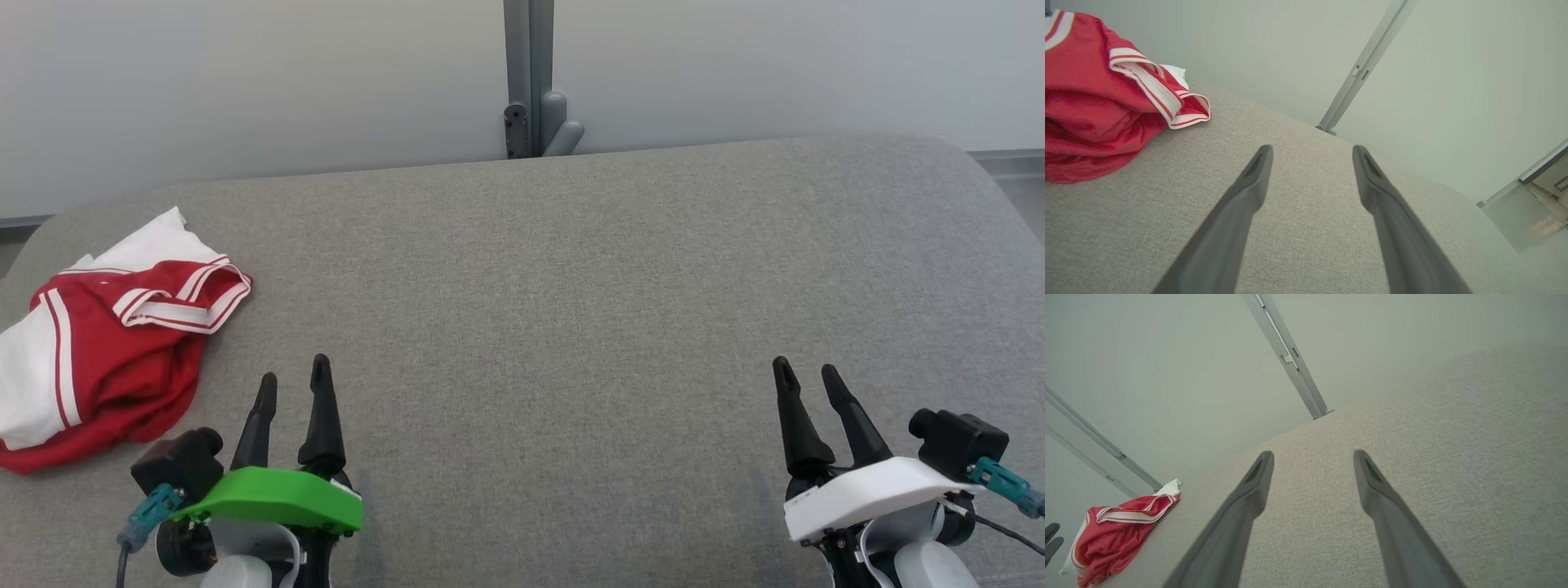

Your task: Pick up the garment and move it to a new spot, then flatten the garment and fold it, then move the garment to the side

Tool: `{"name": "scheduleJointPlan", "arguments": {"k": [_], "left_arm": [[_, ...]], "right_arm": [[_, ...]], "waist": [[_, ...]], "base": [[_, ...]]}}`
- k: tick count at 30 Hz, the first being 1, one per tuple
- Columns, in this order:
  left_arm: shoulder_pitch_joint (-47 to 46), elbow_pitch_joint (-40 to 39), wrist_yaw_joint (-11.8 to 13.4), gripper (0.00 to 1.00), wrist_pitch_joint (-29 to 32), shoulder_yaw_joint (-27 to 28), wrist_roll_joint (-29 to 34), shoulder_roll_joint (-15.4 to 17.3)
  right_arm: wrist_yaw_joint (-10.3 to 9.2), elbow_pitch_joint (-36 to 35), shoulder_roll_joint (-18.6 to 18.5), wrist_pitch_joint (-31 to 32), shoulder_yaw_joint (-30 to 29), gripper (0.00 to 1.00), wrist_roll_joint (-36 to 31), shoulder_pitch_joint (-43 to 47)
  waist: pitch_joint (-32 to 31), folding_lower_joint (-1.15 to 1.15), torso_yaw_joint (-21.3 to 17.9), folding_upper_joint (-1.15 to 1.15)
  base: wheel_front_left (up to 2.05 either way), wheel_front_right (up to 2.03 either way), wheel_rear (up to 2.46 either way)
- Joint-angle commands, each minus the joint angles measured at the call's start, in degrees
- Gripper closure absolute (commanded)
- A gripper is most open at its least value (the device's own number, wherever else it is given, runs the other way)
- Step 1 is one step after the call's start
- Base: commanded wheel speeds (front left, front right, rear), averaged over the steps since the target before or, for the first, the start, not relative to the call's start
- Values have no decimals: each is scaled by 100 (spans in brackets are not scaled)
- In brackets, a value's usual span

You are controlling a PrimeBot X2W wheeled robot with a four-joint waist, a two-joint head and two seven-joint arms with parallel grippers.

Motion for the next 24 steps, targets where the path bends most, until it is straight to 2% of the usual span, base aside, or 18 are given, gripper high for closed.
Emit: {"name": "scheduleJointPlan", "arguments": {"k": [1,10,24], "left_arm": [[19,-117,58,0,-53,-23,224,26],[104,-283,248,0,-168,-173,987,30],[234,-335,330,0,-321,-228,1507,34]], "right_arm": [[2,-92,-49,-57,32,0,-200,23],[2,-234,-35,-196,146,0,-784,82],[2,-506,-16,-381,295,0,-1342,191]], "waist": [[-5,0,2,0],[-17,0,2,0],[-39,0,10,0]], "base": [[0,0,0],[0,0,0],[0,0,0]]}}
